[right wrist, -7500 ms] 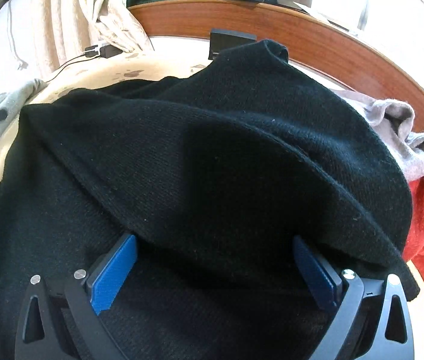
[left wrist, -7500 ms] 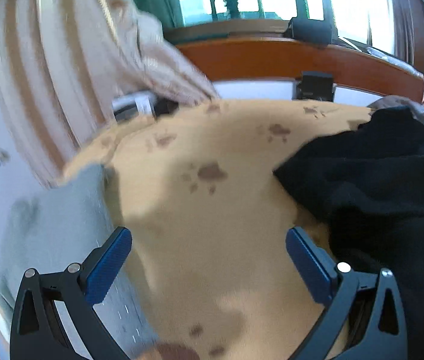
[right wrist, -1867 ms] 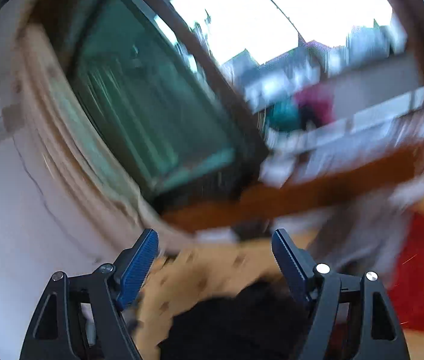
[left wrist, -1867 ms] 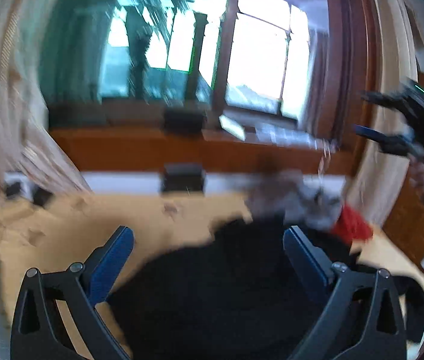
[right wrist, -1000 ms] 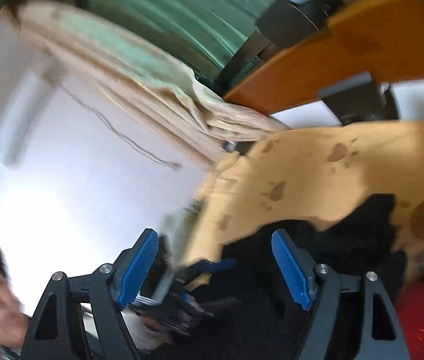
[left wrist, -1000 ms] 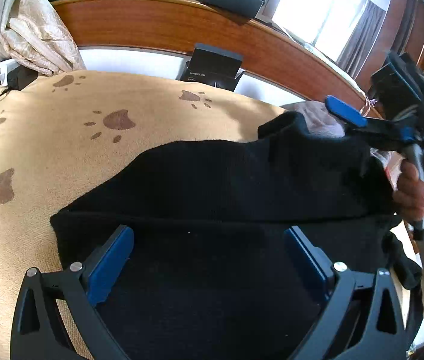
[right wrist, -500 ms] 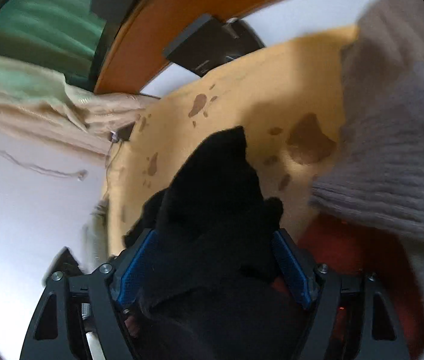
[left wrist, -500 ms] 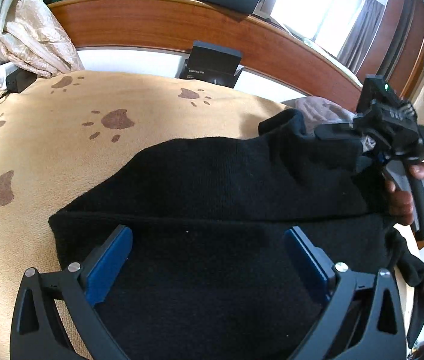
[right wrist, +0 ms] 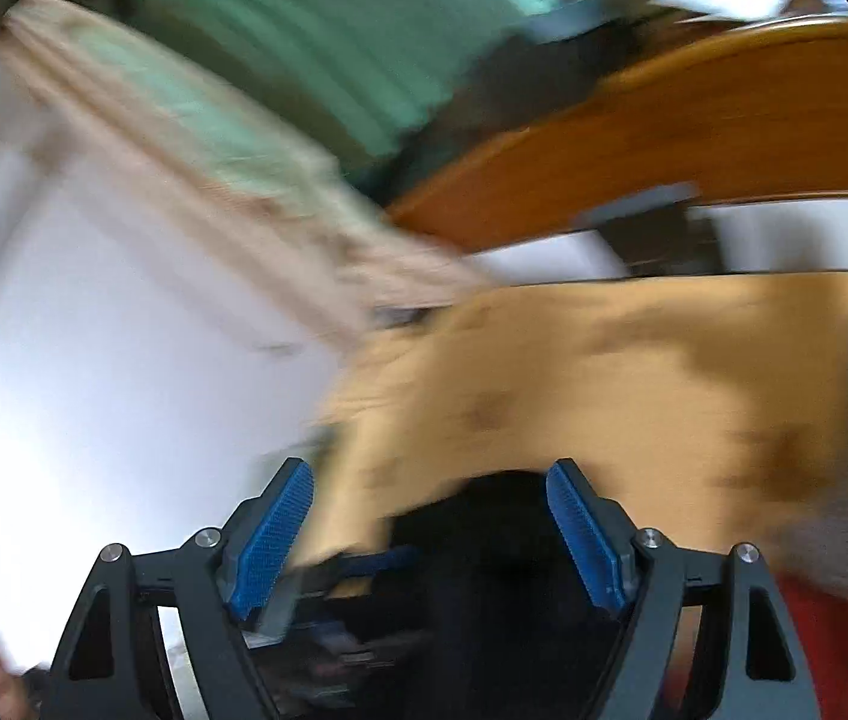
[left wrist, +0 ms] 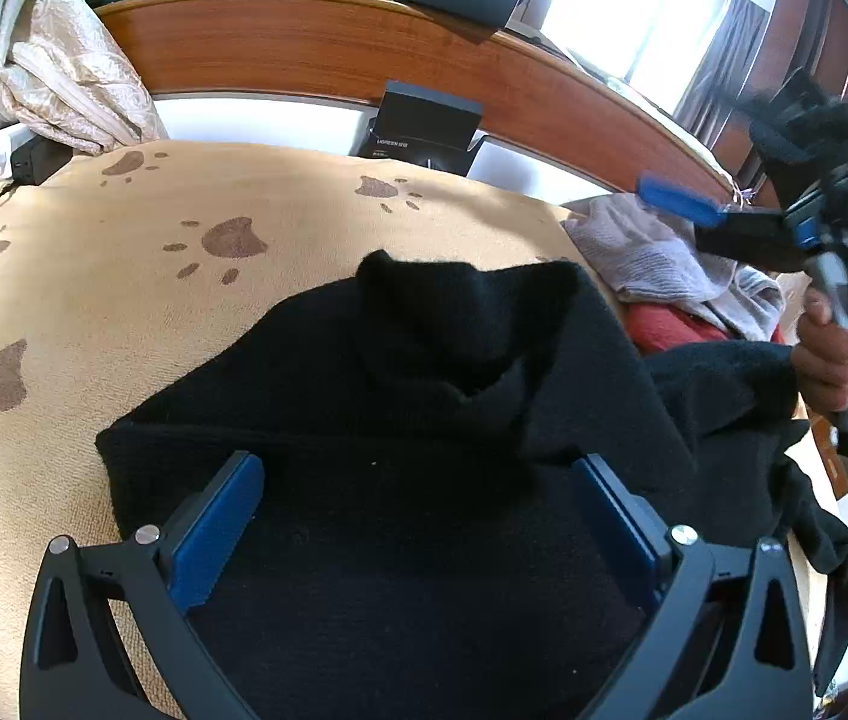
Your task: Fold clothes
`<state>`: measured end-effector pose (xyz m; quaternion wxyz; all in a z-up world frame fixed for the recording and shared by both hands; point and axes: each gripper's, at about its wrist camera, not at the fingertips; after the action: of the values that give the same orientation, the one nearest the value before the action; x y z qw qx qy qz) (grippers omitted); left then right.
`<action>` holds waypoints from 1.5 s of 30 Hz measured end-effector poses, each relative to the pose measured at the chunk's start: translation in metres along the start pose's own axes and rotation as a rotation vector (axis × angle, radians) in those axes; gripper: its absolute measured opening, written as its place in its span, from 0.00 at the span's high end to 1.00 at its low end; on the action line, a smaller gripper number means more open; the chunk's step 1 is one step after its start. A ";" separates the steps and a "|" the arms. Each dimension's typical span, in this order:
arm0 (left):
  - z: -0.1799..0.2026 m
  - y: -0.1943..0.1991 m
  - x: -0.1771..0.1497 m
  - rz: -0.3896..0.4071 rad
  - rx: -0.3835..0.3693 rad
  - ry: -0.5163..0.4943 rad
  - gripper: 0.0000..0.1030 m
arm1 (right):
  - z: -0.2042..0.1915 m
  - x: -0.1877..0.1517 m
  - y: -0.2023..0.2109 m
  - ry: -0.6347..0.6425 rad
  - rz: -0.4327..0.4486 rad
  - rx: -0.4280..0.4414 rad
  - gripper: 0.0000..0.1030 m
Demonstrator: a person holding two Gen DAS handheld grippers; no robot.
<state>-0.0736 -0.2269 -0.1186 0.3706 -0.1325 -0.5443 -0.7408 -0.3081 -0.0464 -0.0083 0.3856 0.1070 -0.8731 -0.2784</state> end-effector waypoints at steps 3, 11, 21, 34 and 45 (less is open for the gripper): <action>0.000 0.000 0.000 -0.001 0.000 0.000 0.01 | 0.004 -0.014 -0.017 -0.031 -0.097 -0.017 0.20; -0.001 0.000 0.001 -0.001 -0.003 0.003 0.01 | -0.053 -0.036 -0.057 0.120 -0.193 0.003 0.20; -0.001 0.001 0.001 -0.001 -0.007 0.005 0.01 | -0.050 -0.046 -0.080 0.234 -0.273 -0.237 0.90; 0.002 -0.001 0.001 -0.003 0.006 -0.003 0.01 | -0.026 0.029 -0.008 0.479 -0.045 -0.886 0.90; 0.003 0.000 0.001 -0.005 0.009 -0.004 0.01 | -0.001 0.021 -0.022 0.242 -0.111 -0.706 0.80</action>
<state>-0.0752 -0.2249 -0.1173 0.3683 -0.1310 -0.5488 -0.7389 -0.3220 -0.0728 -0.0076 0.4832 0.0468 -0.6644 -0.5683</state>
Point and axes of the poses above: each gripper's, at about its wrist camera, not at the fingertips, and y roughly against the way its jaws point, z to its right, x to its top, and after that the axes turned 7 degrees about y, right-handed
